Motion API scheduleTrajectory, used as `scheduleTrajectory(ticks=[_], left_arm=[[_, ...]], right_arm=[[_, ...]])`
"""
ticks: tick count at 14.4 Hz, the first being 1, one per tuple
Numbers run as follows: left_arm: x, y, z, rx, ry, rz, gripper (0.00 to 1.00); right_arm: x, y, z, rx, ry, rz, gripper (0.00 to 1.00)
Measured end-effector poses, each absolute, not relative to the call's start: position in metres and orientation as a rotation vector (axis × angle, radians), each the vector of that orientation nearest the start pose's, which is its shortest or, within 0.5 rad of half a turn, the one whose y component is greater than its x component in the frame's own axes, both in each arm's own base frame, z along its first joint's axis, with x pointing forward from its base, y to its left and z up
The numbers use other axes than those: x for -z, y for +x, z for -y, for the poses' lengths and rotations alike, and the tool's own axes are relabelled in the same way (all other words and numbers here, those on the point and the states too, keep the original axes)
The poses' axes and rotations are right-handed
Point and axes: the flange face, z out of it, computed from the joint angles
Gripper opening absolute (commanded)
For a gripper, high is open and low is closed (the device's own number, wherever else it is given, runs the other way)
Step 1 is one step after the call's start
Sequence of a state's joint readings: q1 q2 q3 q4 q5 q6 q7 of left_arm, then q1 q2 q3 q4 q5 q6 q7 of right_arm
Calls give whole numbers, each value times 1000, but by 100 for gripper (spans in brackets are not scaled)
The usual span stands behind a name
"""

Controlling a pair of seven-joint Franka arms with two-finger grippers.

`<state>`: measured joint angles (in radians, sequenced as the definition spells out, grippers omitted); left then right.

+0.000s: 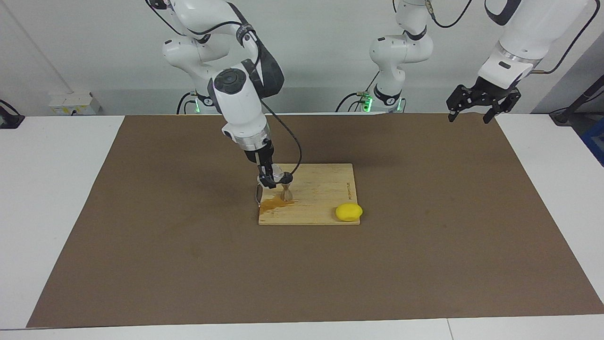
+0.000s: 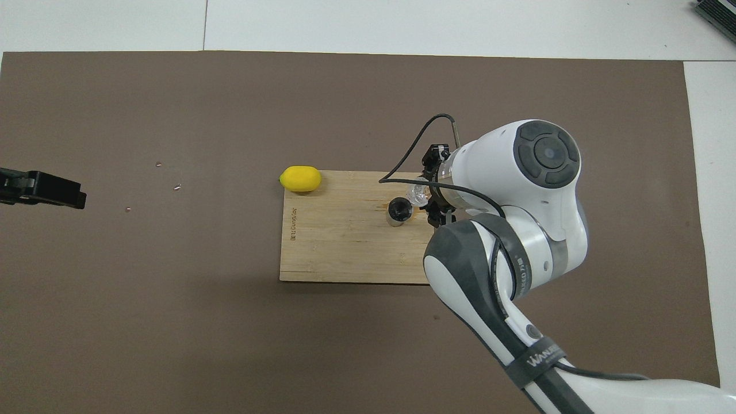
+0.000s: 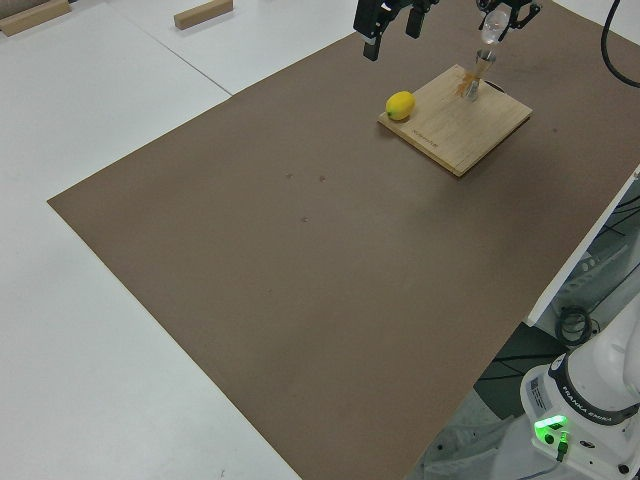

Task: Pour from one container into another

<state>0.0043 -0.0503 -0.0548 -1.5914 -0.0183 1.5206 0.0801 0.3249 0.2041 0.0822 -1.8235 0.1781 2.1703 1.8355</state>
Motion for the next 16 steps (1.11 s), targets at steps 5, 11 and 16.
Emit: scheduleTrajectory(ticks=[5,11,16], left_arm=[[-638,533,30,-32,-3150,-207,100],[-638,533,30,-36,-3150,-207,100],[-638,533,30,-36,-3150,-207,100]], right_arm=[[-412,592,-180,-381,-1905,-2119,0],[-360,591,-61,-558,-1717,-2111,0],[-317,576,7,-603,-1674,-2048,0]])
